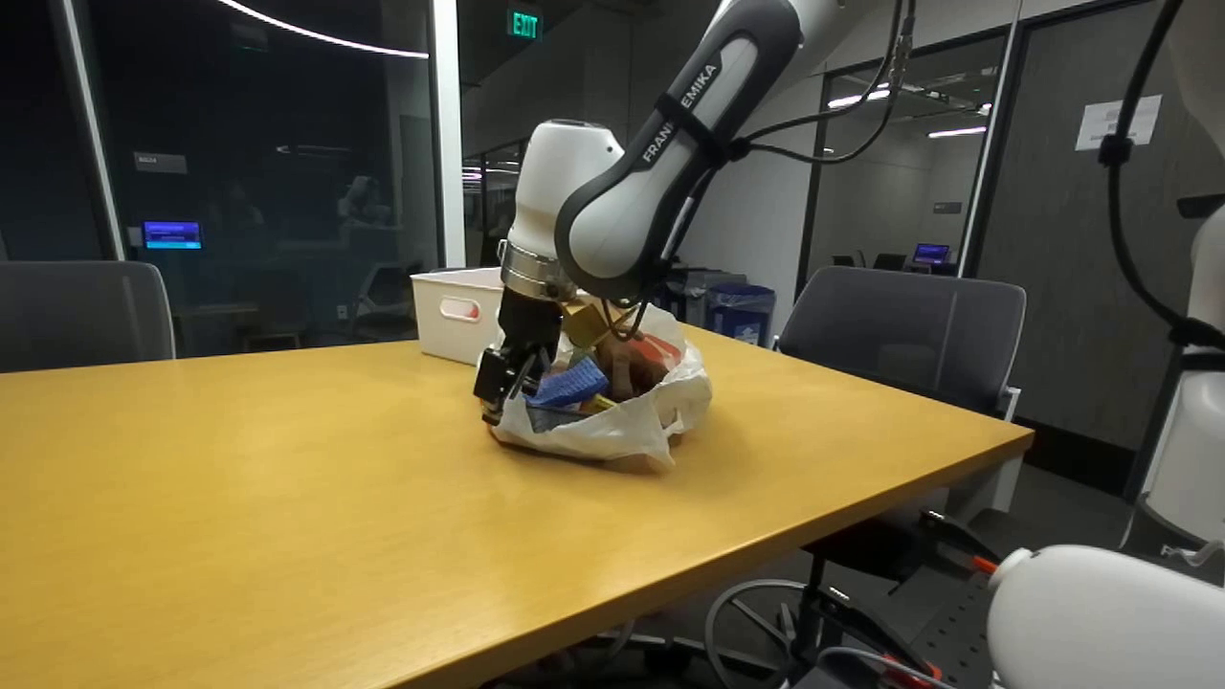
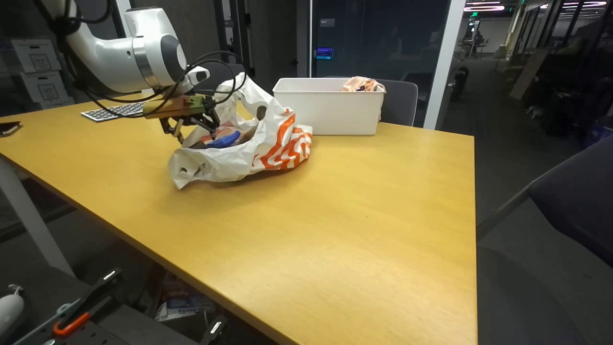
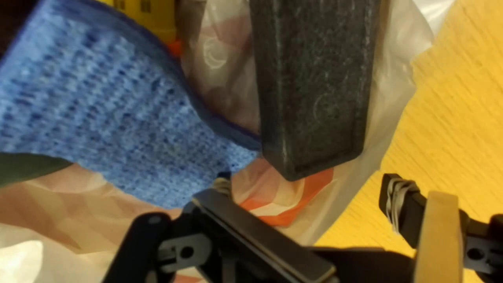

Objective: Put the duster, the turnip plush toy, the yellow container, the moose toy and the blue sponge in the plastic

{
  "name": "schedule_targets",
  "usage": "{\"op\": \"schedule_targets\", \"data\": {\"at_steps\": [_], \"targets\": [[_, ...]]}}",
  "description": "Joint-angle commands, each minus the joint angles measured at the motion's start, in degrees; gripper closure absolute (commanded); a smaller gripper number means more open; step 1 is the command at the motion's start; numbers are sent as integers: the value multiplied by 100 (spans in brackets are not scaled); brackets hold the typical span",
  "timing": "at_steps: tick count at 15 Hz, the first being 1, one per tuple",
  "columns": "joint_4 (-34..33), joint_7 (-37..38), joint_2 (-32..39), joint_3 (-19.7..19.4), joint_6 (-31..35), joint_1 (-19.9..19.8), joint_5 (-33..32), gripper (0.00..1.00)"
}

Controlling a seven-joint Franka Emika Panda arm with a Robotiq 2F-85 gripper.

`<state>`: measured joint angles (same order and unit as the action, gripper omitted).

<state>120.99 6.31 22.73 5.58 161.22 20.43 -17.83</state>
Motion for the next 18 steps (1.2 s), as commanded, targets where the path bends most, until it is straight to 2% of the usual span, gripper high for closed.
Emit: {"op": "schedule_targets", "data": {"at_steps": [1, 6, 8, 9, 11, 15, 18], "targets": [[-342, 225, 230, -263, -72, 272, -235, 33], [-388, 339, 255, -569, -42, 409, -501, 74], [-360, 338, 231, -567, -73, 381, -477, 85], [-314, 236, 197, -444, -135, 287, -317, 87], [-270, 276, 144, -438, -194, 276, -284, 92], [-143, 209, -44, -319, -335, 149, -87, 88], [184, 223, -617, -292, -586, 53, 23, 88]]}}
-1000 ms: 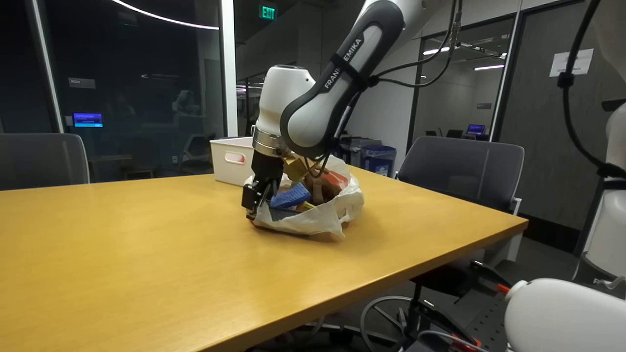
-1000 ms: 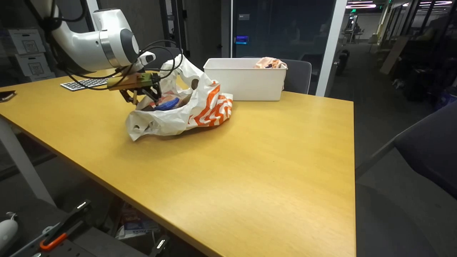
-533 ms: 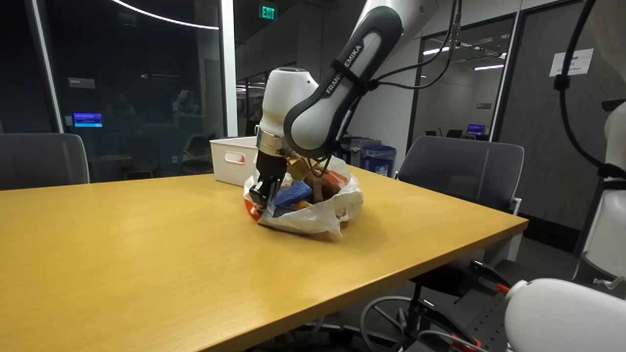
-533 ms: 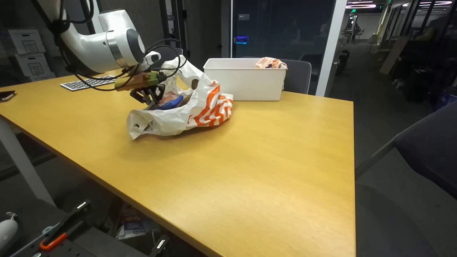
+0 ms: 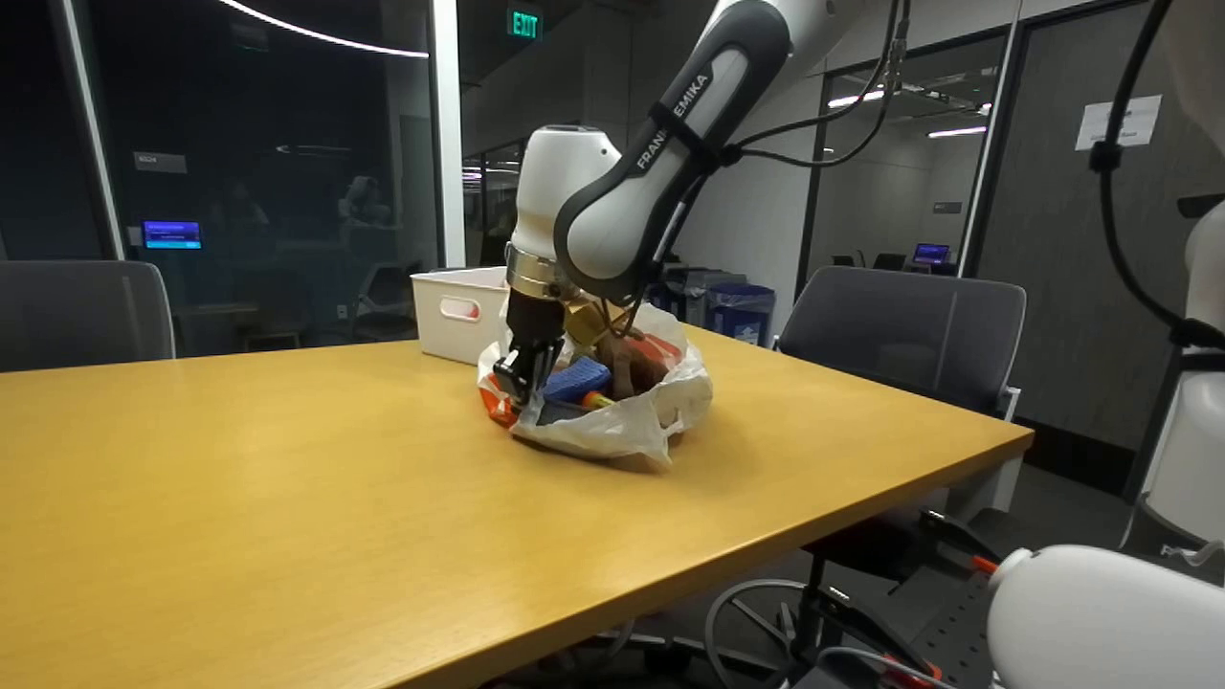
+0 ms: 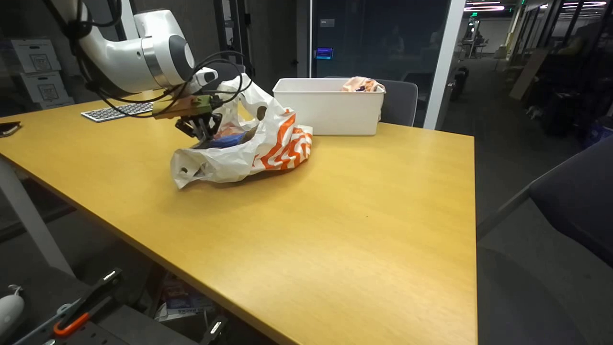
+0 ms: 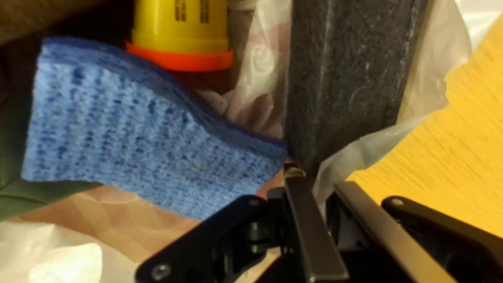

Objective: Put the duster, the turnip plush toy, the yellow container, the moose toy and the blue sponge in the plastic

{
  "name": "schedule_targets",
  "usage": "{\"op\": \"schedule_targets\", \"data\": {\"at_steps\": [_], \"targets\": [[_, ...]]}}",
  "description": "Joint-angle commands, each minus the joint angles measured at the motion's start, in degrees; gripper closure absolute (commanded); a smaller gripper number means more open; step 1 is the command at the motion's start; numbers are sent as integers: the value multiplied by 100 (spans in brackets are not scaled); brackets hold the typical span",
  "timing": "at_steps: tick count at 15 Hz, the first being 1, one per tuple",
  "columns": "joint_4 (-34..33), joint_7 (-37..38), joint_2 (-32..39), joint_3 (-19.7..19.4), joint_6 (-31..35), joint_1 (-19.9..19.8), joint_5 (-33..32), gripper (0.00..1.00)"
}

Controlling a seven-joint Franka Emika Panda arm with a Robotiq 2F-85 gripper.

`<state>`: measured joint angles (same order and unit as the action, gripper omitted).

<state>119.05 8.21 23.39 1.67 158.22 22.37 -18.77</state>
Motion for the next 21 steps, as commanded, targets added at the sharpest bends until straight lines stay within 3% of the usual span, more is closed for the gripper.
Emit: {"op": "schedule_targets", "data": {"at_steps": [1, 5, 11, 17, 18, 21], "targets": [[471, 57, -874, 77, -354, -159, 71, 88], [876, 12, -1753, 186, -763, -442, 108, 88], [1406, 251, -3010, 377, -1054, -837, -411, 88], [1581, -9, -3417, 770, -1288, -1074, -224, 88], [1583, -104, -3327, 805, -1340, -1065, -127, 64], [1610, -164, -3174, 845, -1567, -1066, 150, 49]]}}
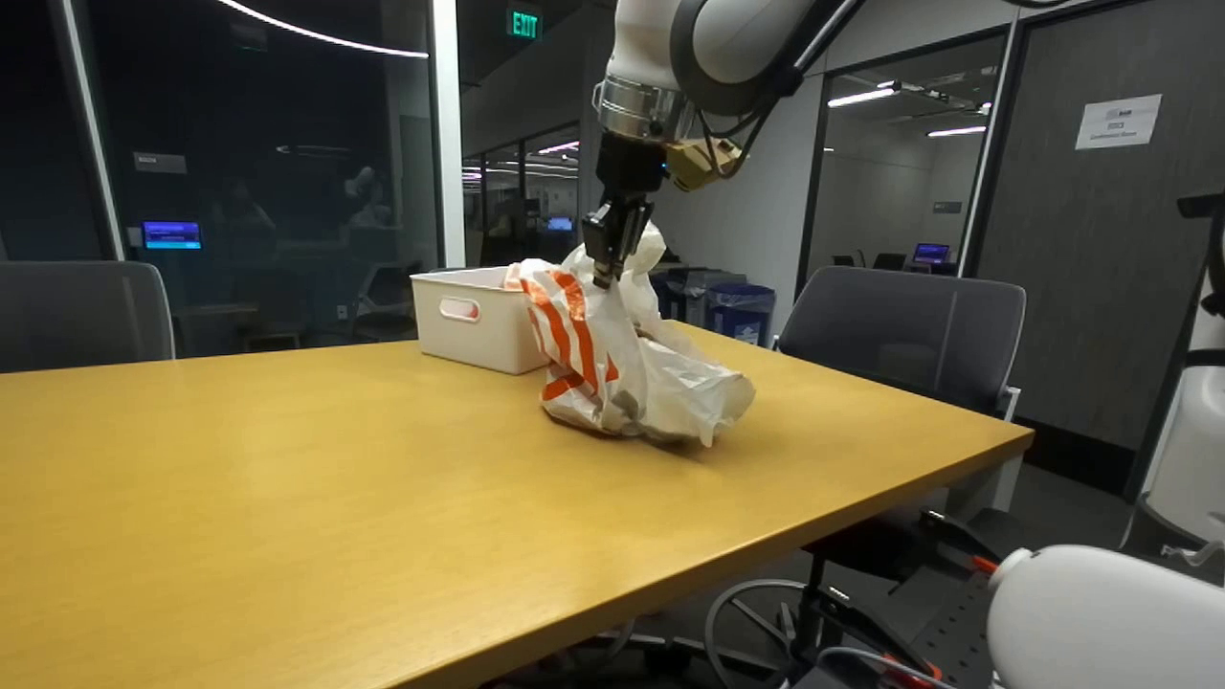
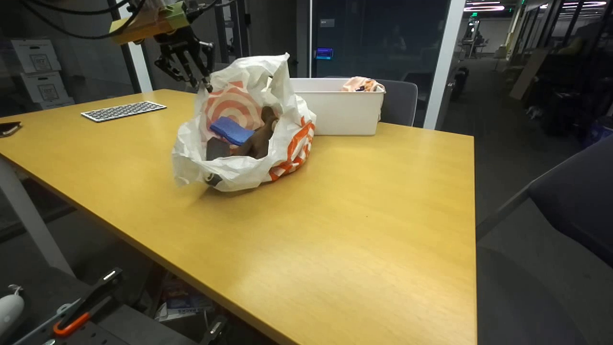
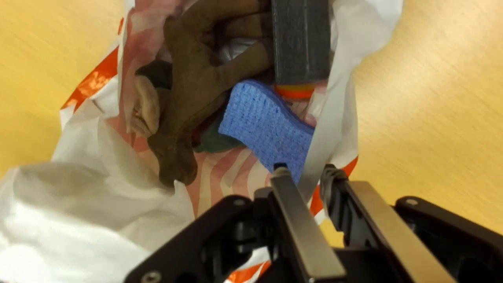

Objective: Put the duster, the turnip plush toy, the yellow container, the moose toy and the blue sponge in the plastic

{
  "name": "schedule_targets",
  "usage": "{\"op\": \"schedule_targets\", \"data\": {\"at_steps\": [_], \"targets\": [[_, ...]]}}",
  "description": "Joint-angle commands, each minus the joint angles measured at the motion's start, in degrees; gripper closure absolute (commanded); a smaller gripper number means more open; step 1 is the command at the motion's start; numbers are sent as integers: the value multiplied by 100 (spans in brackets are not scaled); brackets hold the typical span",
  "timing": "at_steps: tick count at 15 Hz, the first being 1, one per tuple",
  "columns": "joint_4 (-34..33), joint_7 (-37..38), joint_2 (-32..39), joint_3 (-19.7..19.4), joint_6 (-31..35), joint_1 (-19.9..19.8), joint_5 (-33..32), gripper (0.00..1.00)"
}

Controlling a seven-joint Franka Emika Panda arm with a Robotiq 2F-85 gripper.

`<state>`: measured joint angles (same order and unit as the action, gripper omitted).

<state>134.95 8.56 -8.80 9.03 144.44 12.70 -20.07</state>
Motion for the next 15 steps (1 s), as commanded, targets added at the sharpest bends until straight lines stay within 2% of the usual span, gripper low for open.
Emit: {"op": "schedule_targets", "data": {"at_steps": [1, 3, 4, 6, 11, 15], "targets": [[36, -237, 48, 103, -308, -101, 386, 40], [69, -600, 7, 25, -530, -49, 945, 27], [122, -413, -87, 42, -558, -146, 740, 18], [188, -455, -224, -12, -661, -247, 756, 2], [424, -1112, -566, -405, -706, -521, 1180, 0], [579, -2534, -551, -942, -353, -564, 1957, 0]]}}
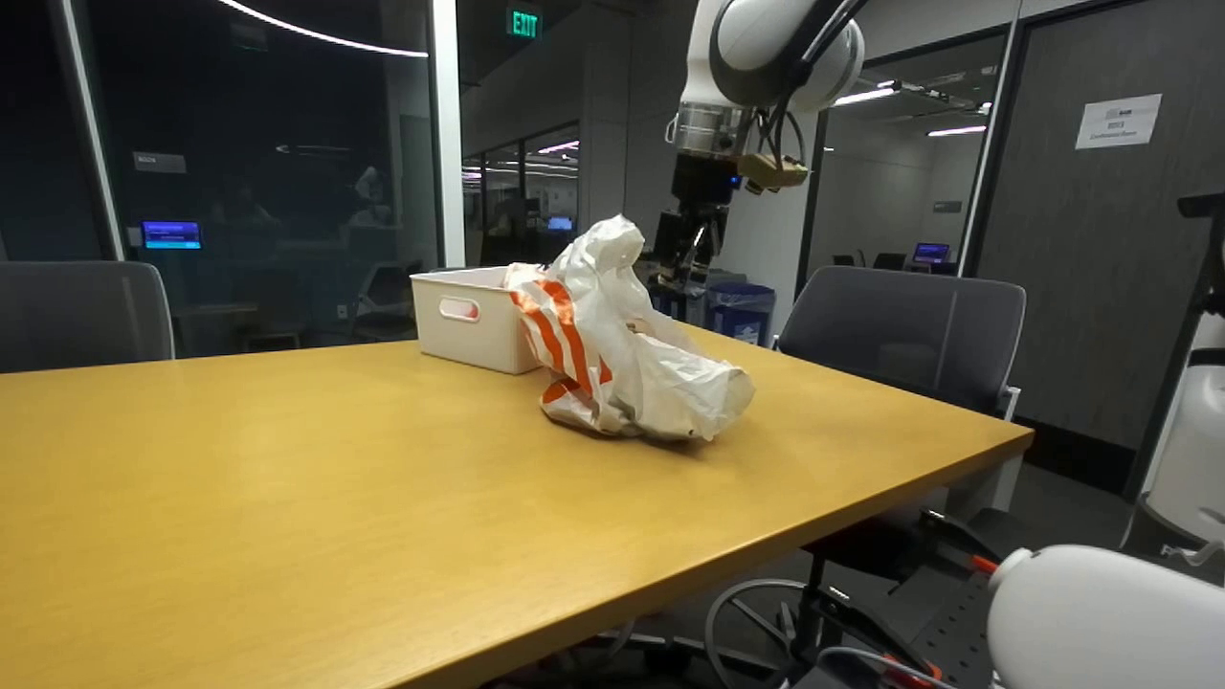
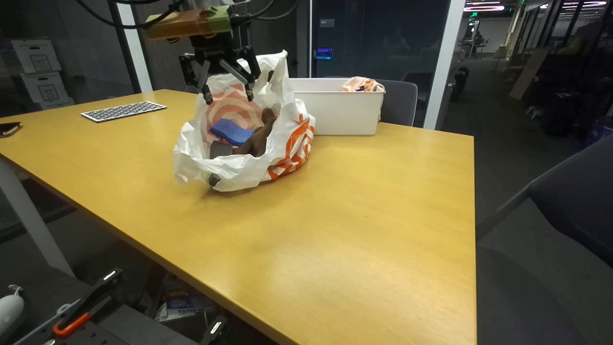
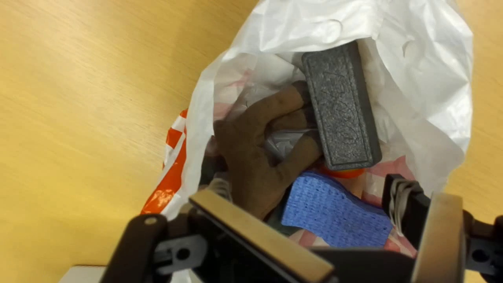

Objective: Put the duster, the turnip plush toy, the yellow container, the moose toy and the blue sponge in the plastic

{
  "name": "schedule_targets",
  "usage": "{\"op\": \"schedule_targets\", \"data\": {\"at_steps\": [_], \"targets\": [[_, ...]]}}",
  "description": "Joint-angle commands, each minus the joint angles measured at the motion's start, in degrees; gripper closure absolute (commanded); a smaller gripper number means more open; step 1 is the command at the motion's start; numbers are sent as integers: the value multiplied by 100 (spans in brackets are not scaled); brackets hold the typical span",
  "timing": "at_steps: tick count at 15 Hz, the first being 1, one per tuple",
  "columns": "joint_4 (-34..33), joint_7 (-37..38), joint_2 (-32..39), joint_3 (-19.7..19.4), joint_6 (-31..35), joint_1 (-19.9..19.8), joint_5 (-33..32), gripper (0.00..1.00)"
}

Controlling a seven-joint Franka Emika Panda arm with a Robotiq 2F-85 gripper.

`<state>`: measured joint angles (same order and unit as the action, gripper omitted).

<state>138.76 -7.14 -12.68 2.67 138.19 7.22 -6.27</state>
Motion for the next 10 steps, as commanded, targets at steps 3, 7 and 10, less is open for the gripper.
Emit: {"op": "schedule_targets", "data": {"at_steps": [3, 7, 10], "targets": [[302, -2339, -193, -876, 480, 348, 1459, 0], [353, -3644, -346, -924, 417, 216, 2229, 0], [213, -3614, -134, -806, 307, 74, 2280, 0]]}}
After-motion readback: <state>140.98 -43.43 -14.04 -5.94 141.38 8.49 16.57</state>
